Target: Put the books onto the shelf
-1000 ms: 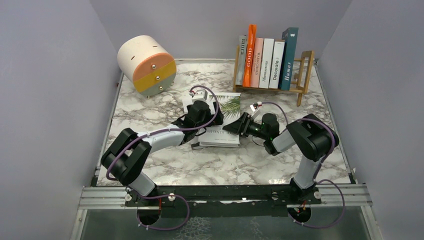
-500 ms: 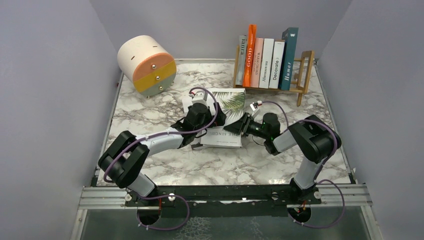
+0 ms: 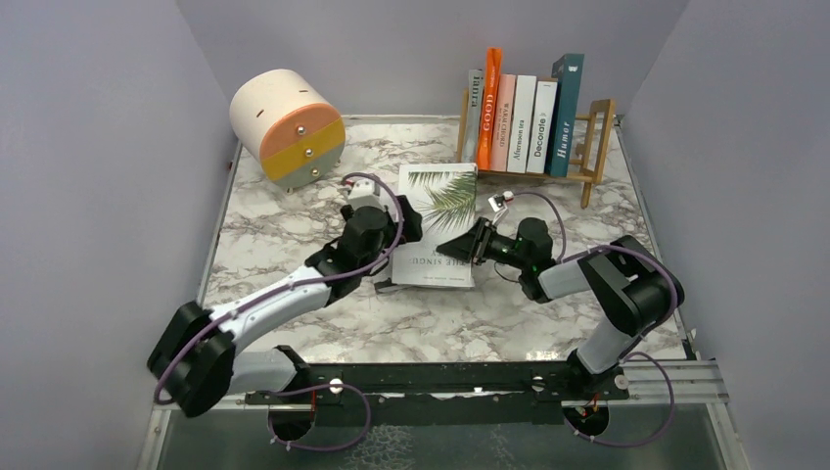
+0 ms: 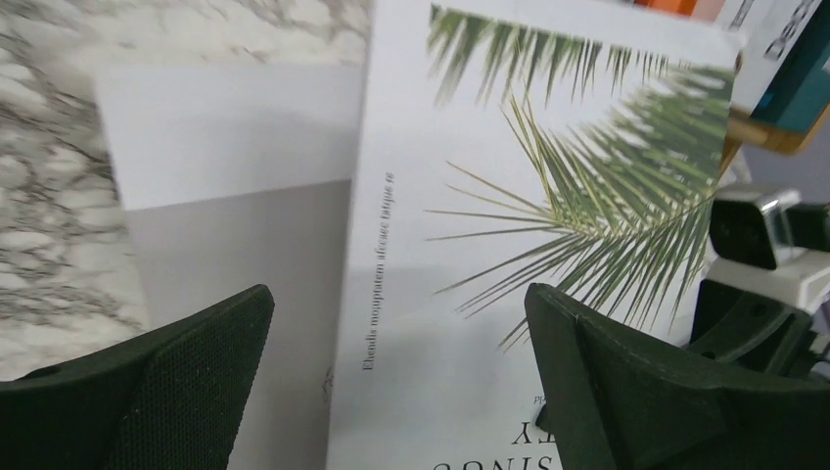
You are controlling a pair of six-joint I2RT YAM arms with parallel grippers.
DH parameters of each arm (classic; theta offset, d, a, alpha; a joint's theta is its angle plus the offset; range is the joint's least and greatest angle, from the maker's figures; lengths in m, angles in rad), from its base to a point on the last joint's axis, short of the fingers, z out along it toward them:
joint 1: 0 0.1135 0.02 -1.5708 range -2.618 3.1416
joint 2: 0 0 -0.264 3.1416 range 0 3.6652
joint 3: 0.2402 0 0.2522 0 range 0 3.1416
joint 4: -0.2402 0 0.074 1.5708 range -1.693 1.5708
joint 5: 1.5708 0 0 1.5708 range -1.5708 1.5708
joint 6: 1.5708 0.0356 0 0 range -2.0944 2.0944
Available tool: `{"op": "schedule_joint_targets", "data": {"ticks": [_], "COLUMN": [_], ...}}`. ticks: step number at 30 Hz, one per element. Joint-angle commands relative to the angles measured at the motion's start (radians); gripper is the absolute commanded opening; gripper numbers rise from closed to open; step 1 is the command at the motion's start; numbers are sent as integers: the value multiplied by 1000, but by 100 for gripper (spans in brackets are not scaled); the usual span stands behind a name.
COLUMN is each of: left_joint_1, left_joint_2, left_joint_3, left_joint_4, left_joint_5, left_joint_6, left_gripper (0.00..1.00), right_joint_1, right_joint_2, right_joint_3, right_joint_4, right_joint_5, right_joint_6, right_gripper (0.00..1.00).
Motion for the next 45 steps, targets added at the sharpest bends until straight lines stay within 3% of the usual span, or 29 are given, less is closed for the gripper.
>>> {"op": "schedule_joint_targets", "data": {"ticks": [1,5,10,20,24,27,33,40,45], "left_joint_1": [-1,4,4,5,5,6,5,5,5], "left_joint_2": [-243,-425,-513,-376,-328,-290,-228,-169,-140], "left_joint_3": [-49,-84,-83,-46,-47,-34,-22,31,58], "left_joint_4": [-63,-107,-160,-139,-100,-92,-55,-60,-73], "left_joint_5": [-262,-373,-426,-268,-219,-200,-163,-116,-115], "left_joint_6": [15,42,91,102,98,102,91,85,91], "left_gripper": [99,99,99,99,99,98,98,98,98], "right_joint_1": [6,6,6,3,-8,-45,-173,-409,-478], "right_joint_2": [-86,-153,-301,-476,-474,-470,-442,-324,-267], "right_joint_3": [32,67,202,666,822,892,983,1117,1114], "right_joint_4": [-54,-152,-430,-945,-1022,-1020,-1016,-1160,-1171], "right_joint_5": [-1,22,153,682,980,1086,1114,978,896], "right_joint_6": [-80,-128,-296,-678,-858,-970,-1077,-1014,-1006], "right_gripper": [3,1,1,1,1,1,1,1,1]}}
